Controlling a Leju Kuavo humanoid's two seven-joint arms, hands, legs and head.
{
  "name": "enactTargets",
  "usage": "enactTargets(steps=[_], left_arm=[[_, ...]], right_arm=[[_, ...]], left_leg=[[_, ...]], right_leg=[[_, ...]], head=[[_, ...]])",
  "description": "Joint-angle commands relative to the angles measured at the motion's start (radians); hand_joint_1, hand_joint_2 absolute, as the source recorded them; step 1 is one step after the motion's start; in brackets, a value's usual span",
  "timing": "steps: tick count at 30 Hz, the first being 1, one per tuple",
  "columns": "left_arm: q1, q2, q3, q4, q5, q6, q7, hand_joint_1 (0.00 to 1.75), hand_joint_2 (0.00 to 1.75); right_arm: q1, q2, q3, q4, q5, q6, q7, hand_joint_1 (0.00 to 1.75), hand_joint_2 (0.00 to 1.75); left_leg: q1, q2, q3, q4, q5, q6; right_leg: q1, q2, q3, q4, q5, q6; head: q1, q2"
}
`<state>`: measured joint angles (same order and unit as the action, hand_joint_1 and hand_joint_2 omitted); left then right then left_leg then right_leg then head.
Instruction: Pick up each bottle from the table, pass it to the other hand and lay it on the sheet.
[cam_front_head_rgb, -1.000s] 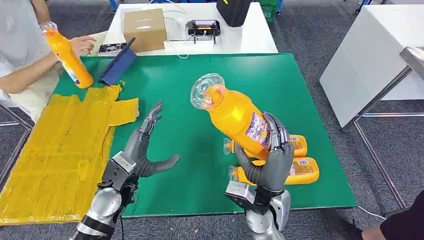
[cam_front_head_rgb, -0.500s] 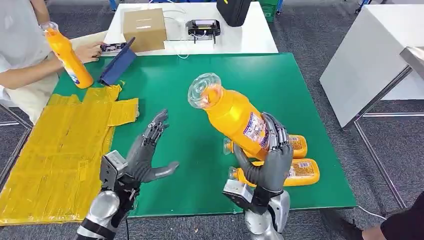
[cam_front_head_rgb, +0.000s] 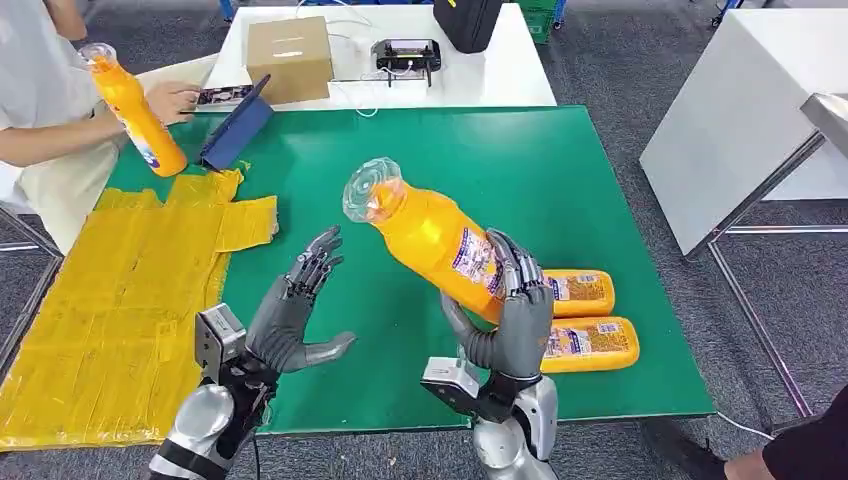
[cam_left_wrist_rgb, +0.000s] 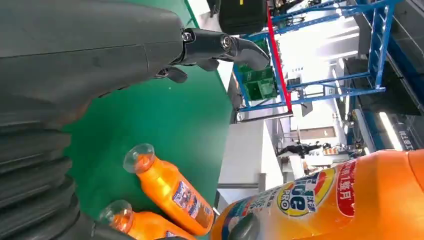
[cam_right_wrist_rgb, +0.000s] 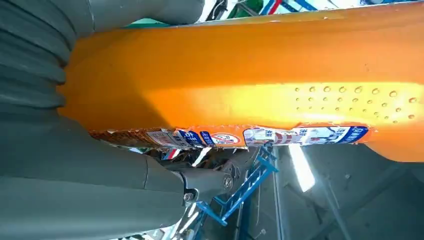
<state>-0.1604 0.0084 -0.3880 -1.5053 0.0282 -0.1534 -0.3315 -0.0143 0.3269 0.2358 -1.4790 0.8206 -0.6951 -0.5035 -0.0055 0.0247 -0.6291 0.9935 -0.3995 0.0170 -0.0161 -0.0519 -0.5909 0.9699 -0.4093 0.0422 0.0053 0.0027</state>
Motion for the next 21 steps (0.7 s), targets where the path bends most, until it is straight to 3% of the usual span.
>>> enactTargets(steps=[1,5,8,13,14,21], left_arm=[[-0.018,0.021,-0.013,0.029,0.004,-0.005,0.003,0.0,1.75],[-0.052,0.021,-0.049,0.032,0.069,-0.09,-0.011,0.0,1.75],[-0.068,0.03,-0.069,0.029,0.104,-0.112,-0.013,0.0,1.75],[-0.076,0.035,-0.078,0.029,0.127,-0.125,-0.015,0.0,1.75],[-0.087,0.033,-0.088,0.04,0.128,-0.127,-0.014,0.0,1.75],[-0.114,0.027,-0.108,0.069,0.146,-0.13,-0.015,0.0,1.75]], right_arm=[[-0.054,-0.054,0.043,0.083,-0.01,-0.003,0.02,1.75,1.75],[-0.175,-0.144,0.205,0.297,-0.1,0.081,0.133,1.75,1.75],[-0.232,-0.154,0.272,0.436,-0.204,0.135,0.076,1.75,1.75],[-0.246,-0.167,0.337,0.463,-0.214,0.175,0.057,1.75,1.75],[-0.279,-0.181,0.446,0.479,-0.174,0.293,0.032,1.75,1.75],[-0.293,-0.16,0.56,0.522,-0.169,0.307,0.052,1.75,1.75]], left_leg=[[0.003,-0.001,0.009,0.001,-0.004,-0.002],[0.002,0.001,0.005,-0.001,-0.002,-0.001],[0.003,0.002,0.008,-0.001,-0.002,-0.002],[0.002,-0.002,0.006,0.0,-0.002,-0.002],[0.002,-0.001,0.004,-0.001,-0.001,-0.001],[0.001,-0.002,0.003,0.0,0.0,-0.001]], right_leg=[[0.002,0.007,0.009,-0.001,-0.003,-0.003],[0.001,0.007,0.005,-0.002,0.0,-0.002],[0.002,0.009,0.008,-0.003,0.0,-0.002],[0.001,0.004,0.007,-0.002,-0.001,-0.002],[0.001,0.003,0.004,-0.002,0.0,-0.001],[0.001,0.001,0.003,-0.001,-0.001,-0.001]], head=[[0.0,0.0],[0.0,0.0],[0.0,0.0],[0.0,0.0],[0.0,0.0],[0.0,0.0]])
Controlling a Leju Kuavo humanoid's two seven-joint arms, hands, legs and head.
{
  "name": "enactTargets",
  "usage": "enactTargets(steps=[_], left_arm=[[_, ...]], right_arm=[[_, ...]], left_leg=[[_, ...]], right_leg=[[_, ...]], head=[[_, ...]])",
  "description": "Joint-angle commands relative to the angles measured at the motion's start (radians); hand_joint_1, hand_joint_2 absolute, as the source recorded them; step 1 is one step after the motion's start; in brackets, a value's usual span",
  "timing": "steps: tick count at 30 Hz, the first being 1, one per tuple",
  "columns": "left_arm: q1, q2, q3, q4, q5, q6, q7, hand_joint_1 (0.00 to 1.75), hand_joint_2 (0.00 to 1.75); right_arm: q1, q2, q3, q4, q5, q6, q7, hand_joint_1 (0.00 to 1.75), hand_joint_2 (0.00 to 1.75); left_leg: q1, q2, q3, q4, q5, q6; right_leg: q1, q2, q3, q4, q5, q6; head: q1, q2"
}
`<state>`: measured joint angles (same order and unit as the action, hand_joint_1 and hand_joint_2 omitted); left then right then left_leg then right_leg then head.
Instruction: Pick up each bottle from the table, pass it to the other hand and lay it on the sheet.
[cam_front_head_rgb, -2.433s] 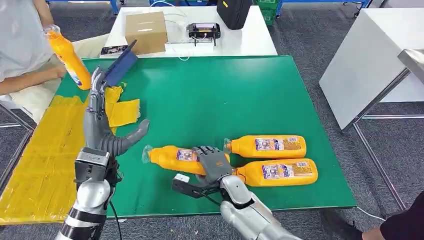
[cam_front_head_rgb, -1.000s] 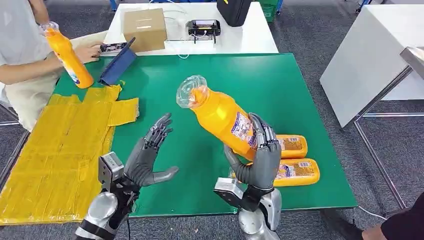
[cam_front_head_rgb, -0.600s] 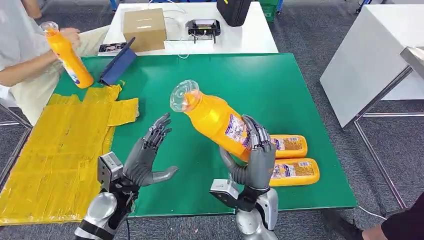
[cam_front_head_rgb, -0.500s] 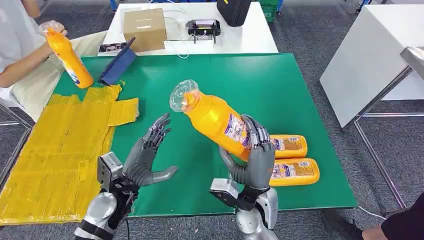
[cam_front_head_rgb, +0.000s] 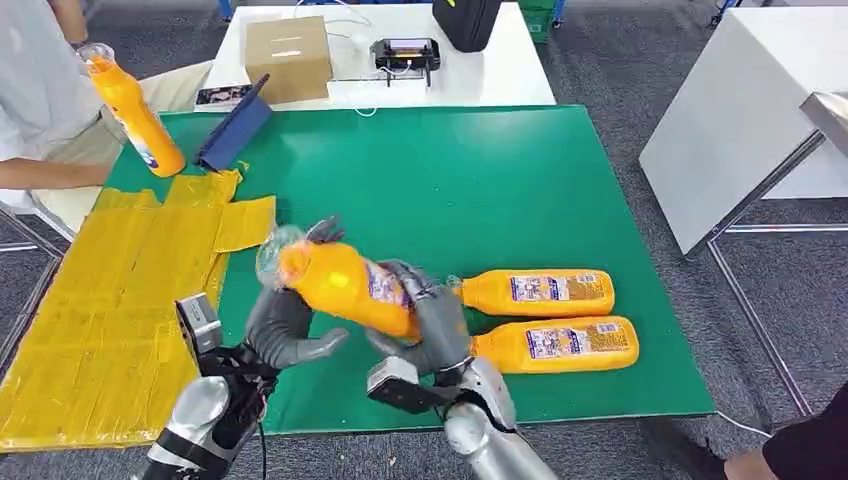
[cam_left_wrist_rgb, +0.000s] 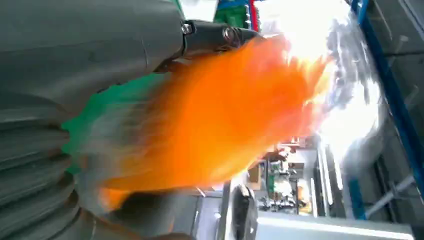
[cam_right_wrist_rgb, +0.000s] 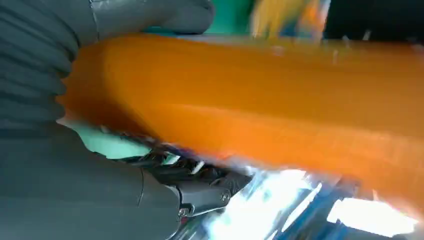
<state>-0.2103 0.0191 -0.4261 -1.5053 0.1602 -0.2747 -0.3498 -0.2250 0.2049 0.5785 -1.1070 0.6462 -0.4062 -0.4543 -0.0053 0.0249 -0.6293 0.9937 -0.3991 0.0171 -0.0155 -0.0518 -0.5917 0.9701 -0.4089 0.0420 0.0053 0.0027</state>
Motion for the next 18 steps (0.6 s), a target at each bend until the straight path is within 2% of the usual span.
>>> enactTargets(steps=[1,5,10,13,14,18], left_arm=[[-0.064,0.016,-0.07,0.069,0.015,-0.009,0.003,0.0,1.75],[-0.071,0.012,-0.075,0.081,0.021,-0.008,0.005,0.0,1.75],[-0.076,0.008,-0.075,0.089,-0.015,0.045,0.008,0.0,1.75],[-0.082,0.0,-0.079,0.096,-0.137,0.159,-0.006,0.03,1.75],[-0.081,-0.009,-0.077,0.098,-0.17,0.195,-0.012,1.75,1.75],[-0.076,-0.017,-0.07,0.098,-0.188,0.229,-0.02,1.75,1.75]], right_arm=[[-0.083,-0.039,0.219,0.151,0.004,0.018,0.003,1.75,1.75],[-0.095,-0.045,0.251,0.156,0.025,-0.003,0.006,1.75,1.75],[-0.099,-0.048,0.273,0.153,0.021,-0.012,0.018,1.75,1.75],[-0.1,-0.055,0.281,0.146,0.017,-0.02,0.03,1.75,1.75],[-0.1,-0.056,0.283,0.145,0.014,-0.024,0.038,1.75,1.75],[-0.102,-0.059,0.285,0.146,0.007,-0.029,0.042,1.75,1.75]], left_leg=[[0.001,-0.003,0.005,0.0,-0.001,-0.001],[0.001,-0.002,0.002,0.0,-0.001,-0.001],[0.002,-0.004,0.005,0.0,-0.002,-0.002],[0.002,-0.004,0.004,0.0,-0.001,-0.001],[0.001,-0.003,0.002,0.0,-0.001,-0.001],[0.002,-0.004,0.004,0.0,-0.001,-0.001]], right_leg=[[0.0,0.002,0.006,-0.001,-0.002,-0.002],[0.001,0.001,0.003,-0.001,-0.001,-0.001],[0.001,0.002,0.007,-0.001,-0.003,-0.002],[0.001,0.001,0.005,-0.001,-0.002,-0.002],[0.001,0.0,0.003,-0.001,-0.001,-0.001],[0.001,0.001,0.005,-0.001,-0.002,-0.001]], head=[[0.0,0.0],[0.0,0.0],[0.0,0.0],[0.0,0.0],[0.0,0.0],[0.0,0.0]])
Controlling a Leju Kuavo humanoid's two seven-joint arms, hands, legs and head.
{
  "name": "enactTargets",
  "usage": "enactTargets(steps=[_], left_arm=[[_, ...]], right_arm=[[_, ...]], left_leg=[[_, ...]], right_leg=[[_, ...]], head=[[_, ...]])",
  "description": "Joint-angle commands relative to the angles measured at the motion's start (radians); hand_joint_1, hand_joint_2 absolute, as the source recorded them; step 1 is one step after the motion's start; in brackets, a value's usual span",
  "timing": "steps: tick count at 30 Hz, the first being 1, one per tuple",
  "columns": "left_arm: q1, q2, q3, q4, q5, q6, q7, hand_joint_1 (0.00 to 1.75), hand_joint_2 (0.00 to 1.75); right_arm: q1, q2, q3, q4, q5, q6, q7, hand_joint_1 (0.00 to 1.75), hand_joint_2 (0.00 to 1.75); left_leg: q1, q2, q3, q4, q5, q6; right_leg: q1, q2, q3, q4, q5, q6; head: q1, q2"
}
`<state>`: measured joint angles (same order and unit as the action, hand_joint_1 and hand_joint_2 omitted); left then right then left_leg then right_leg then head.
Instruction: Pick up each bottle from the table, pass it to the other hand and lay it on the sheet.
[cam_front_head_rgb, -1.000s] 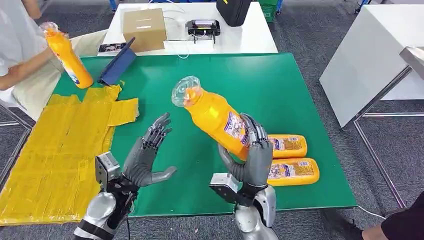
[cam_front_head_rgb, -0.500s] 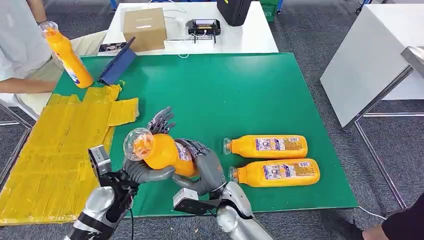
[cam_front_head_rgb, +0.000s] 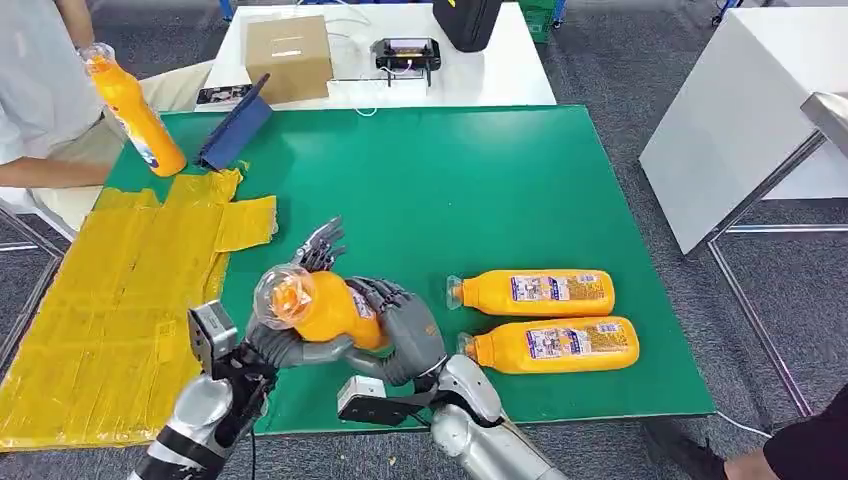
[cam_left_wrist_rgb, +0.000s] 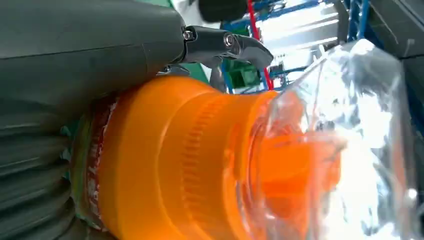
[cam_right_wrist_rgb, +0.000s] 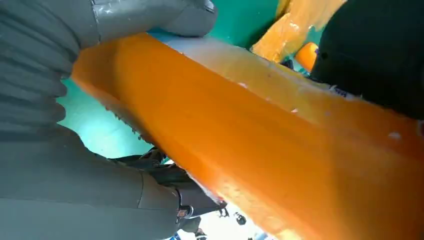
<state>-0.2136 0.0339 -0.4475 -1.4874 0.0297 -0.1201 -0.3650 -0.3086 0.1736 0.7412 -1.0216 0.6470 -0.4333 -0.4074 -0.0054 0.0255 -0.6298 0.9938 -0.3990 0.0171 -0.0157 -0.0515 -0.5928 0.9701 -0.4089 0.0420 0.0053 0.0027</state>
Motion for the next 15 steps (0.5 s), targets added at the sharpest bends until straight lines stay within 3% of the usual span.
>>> enactTargets(steps=[1,14,15], left_arm=[[-0.073,-0.032,-0.049,0.08,-0.058,0.075,-0.005,1.75,1.75],[-0.069,-0.048,-0.005,0.07,-0.011,0.135,-0.02,1.75,1.75],[-0.072,-0.046,-0.005,0.07,-0.007,0.136,-0.02,1.75,1.75]], right_arm=[[-0.018,-0.028,0.122,0.061,0.007,-0.002,-0.005,1.75,1.75],[-0.005,-0.027,0.087,0.048,-0.054,-0.014,-0.011,1.75,1.75],[0.002,-0.026,0.074,0.033,-0.073,-0.02,-0.018,1.5,1.75]], left_leg=[[0.001,-0.003,0.003,0.0,-0.001,-0.001],[0.002,-0.004,0.003,0.0,-0.001,-0.001],[0.002,-0.005,0.005,0.0,-0.002,-0.001]], right_leg=[[0.001,0.0,0.004,-0.001,-0.001,-0.001],[0.001,0.0,0.005,-0.001,-0.002,-0.001],[0.002,0.001,0.007,-0.001,-0.002,-0.002]], head=[[0.0,0.0],[0.0,0.0],[0.0,0.0]])
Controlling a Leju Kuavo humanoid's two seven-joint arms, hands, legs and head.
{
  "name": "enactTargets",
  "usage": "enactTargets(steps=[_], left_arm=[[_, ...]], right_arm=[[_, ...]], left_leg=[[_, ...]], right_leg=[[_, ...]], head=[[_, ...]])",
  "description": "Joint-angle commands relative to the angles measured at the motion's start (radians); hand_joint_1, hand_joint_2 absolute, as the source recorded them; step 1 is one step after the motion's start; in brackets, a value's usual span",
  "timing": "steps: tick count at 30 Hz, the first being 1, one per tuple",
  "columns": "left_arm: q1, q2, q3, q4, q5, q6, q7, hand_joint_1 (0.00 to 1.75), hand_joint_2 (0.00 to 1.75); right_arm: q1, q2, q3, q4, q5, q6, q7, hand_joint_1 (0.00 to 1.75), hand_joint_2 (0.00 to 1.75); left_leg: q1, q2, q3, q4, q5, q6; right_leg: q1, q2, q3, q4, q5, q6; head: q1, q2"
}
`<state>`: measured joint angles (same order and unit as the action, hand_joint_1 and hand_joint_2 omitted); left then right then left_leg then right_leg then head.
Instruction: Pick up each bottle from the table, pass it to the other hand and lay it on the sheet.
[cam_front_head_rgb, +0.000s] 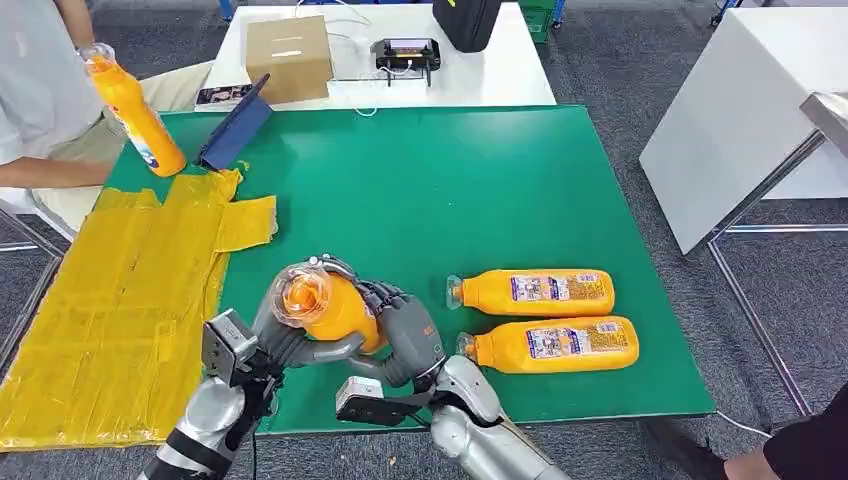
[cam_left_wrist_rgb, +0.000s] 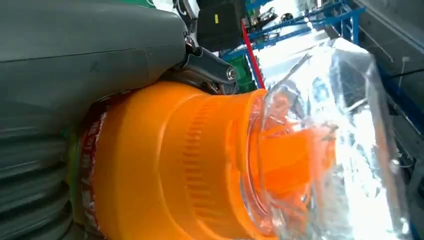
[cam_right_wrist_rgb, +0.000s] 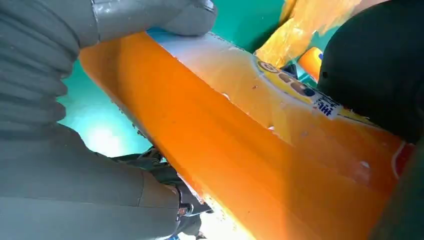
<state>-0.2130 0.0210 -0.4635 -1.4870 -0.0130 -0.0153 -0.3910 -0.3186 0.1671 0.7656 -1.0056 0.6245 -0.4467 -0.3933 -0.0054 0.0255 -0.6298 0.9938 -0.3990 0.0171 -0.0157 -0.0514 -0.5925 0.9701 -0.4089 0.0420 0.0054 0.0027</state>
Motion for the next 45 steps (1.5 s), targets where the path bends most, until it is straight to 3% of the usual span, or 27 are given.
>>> enactTargets(steps=[1,2,7,9,11,17,28,31,33,36,40,42,45], left_arm=[[-0.076,-0.032,0.011,0.069,0.038,0.032,0.006,1.75,1.75],[-0.081,-0.031,0.013,0.068,0.042,0.036,0.007,1.75,1.75],[-0.132,-0.015,0.023,0.057,-0.093,0.182,0.0,1.75,1.75],[-0.195,0.021,0.0,0.07,-0.391,0.342,0.072,1.75,1.75],[-0.219,0.023,0.015,0.072,-0.489,0.373,0.108,1.75,1.75],[-0.211,0.018,0.018,0.07,-0.493,0.367,0.109,1.75,1.75],[-0.209,0.018,0.017,0.07,-0.493,0.367,0.109,1.75,1.75],[-0.261,0.036,0.011,0.102,-0.862,0.498,0.25,1.75,1.75],[-0.324,0.047,0.031,0.157,-1.147,0.489,0.398,1.75,1.75],[-0.431,0.051,0.047,0.329,-1.336,0.377,0.502,1.75,1.75],[-0.565,0.018,0.038,0.688,-1.453,0.28,0.582,1.75,1.75],[-0.575,0.015,0.06,0.829,-1.497,0.239,0.676,1.75,1.75],[-0.561,0.032,0.097,1.013,-1.537,0.338,0.726,1.75,1.75]], right_arm=[[0.018,-0.02,0.04,0.004,-0.07,-0.01,-0.041,0.58,1.75],[0.031,-0.022,0.022,-0.03,-0.096,-0.023,-0.055,0.0,1.75],[0.102,-0.061,-0.051,-0.244,-0.13,-0.116,-0.064,0.0,1.75],[0.16,-0.085,-0.09,-0.394,-0.085,-0.196,-0.08,0.0,1.75],[0.19,-0.101,-0.104,-0.477,-0.031,-0.203,-0.044,0.0,1.75],[0.19,-0.096,-0.104,-0.466,-0.028,-0.198,-0.039,0.0,1.75],[0.188,-0.094,-0.103,-0.46,-0.026,-0.199,-0.04,0.0,1.75],[0.239,-0.088,-0.153,-0.546,0.033,-0.251,-0.058,0.0,1.75],[0.286,-0.084,-0.22,-0.634,0.12,-0.251,-0.029,0.0,1.75],[0.315,-0.056,-0.262,-0.705,0.268,-0.251,-0.033,0.0,1.75],[0.26,-0.093,-0.184,-0.671,0.341,-0.24,0.114,0.0,1.75],[0.24,-0.11,-0.169,-0.625,0.374,-0.164,0.209,0.0,1.75],[0.231,-0.123,-0.174,-0.574,0.363,-0.166,0.223,0.0,1.75]], left_leg=[[0.003,-0.006,0.007,0.0,-0.003,-0.002],[0.002,-0.005,0.004,0.0,-0.002,-0.001],[0.001,-0.005,0.001,0.001,-0.001,-0.001],[0.001,-0.004,0.0,0.001,0.0,-0.001],[0.002,-0.008,0.001,0.002,-0.001,-0.001],[0.001,-0.002,0.001,0.0,-0.001,-0.001],[0.002,-0.003,0.004,0.0,-0.002,-0.001],[0.001,-0.004,0.001,0.0,-0.001,-0.001],[0.002,-0.006,0.002,0.001,-0.001,-0.001],[0.001,-0.005,0.001,0.001,-0.001,-0.001],[0.001,-0.006,0.003,0.0,0.0,-0.001],[0.002,-0.003,0.004,-0.001,0.0,-0.001],[0.0,0.001,0.007,-0.003,0.0,-0.002]], right_leg=[[0.001,0.001,0.009,-0.001,-0.003,-0.002],[0.001,0.001,0.006,-0.001,-0.002,-0.002],[0.001,-0.001,0.002,0.0,-0.001,-0.001],[0.001,-0.001,0.002,0.0,-0.001,-0.001],[0.001,-0.002,0.004,0.002,-0.003,-0.002],[0.0,0.001,0.003,-0.001,0.0,-0.001],[0.001,0.002,0.005,-0.001,-0.001,-0.002],[0.001,0.0,0.003,0.0,-0.001,-0.001],[0.001,-0.001,0.004,0.001,-0.002,-0.002],[0.0,-0.001,0.003,0.001,-0.002,-0.002],[0.0,-0.001,0.004,0.0,-0.001,-0.002],[0.001,0.003,0.006,-0.001,0.0,-0.002],[0.0,0.005,0.007,-0.002,0.001,-0.001]], head=[[0.0,0.0],[0.0,0.0],[0.0,0.0],[0.0,0.0],[0.0,0.0],[0.0,0.0],[0.0,0.0],[0.0,0.0],[0.0,0.0],[0.0,0.0],[0.001,0.0],[0.0,0.0],[0.0,0.0]])
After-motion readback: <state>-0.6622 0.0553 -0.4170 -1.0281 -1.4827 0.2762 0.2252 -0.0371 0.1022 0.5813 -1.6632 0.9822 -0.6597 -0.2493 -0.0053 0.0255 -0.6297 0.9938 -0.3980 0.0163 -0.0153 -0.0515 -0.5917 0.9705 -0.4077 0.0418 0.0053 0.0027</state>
